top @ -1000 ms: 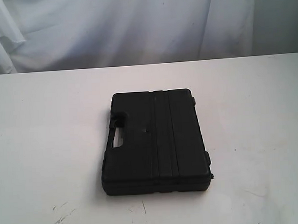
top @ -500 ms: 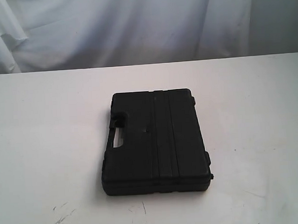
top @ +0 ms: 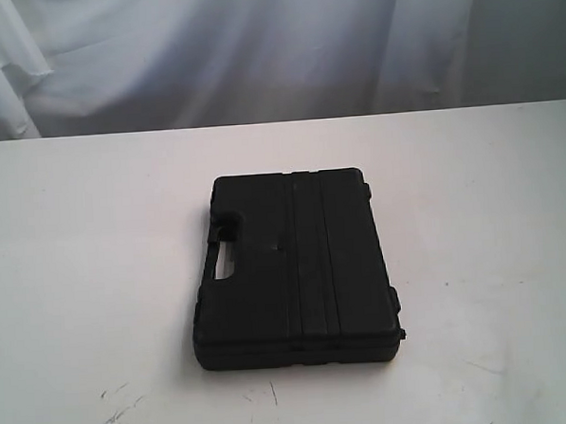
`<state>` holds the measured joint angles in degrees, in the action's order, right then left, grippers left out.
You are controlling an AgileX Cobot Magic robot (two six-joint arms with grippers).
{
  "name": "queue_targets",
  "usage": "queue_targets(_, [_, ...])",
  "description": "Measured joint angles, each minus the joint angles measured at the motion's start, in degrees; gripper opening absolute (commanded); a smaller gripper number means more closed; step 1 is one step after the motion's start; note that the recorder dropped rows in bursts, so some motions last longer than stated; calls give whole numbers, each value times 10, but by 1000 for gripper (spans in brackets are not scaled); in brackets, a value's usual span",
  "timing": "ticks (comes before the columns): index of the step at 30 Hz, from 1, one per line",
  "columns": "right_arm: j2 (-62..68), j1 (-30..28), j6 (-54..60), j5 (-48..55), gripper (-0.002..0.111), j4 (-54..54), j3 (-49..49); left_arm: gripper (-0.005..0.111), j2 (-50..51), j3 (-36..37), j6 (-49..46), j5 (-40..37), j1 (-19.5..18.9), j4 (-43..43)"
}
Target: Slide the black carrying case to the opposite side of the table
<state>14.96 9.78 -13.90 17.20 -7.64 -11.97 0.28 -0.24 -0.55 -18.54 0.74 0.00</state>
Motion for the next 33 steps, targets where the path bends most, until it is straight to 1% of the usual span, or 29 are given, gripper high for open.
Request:
queue_targets(5, [0, -4, 33, -26, 0, 21, 27, 0, 0, 0, 0, 0, 0, 0])
queue_targets(12, [-40, -59, 66, -49, 0, 63, 76, 0, 0, 0, 0, 0, 0, 0])
queue_targets(18, [-91, -64, 103, -48, 0, 95, 90, 0, 0, 0, 0, 0, 0, 0])
queue_targets(26, [-106, -64, 116, -3, 0, 95, 95, 0, 0, 0, 0, 0, 0, 0])
queue_targets(33, [-126, -64, 122, 5, 0, 85, 118, 0, 0, 0, 0, 0, 0, 0])
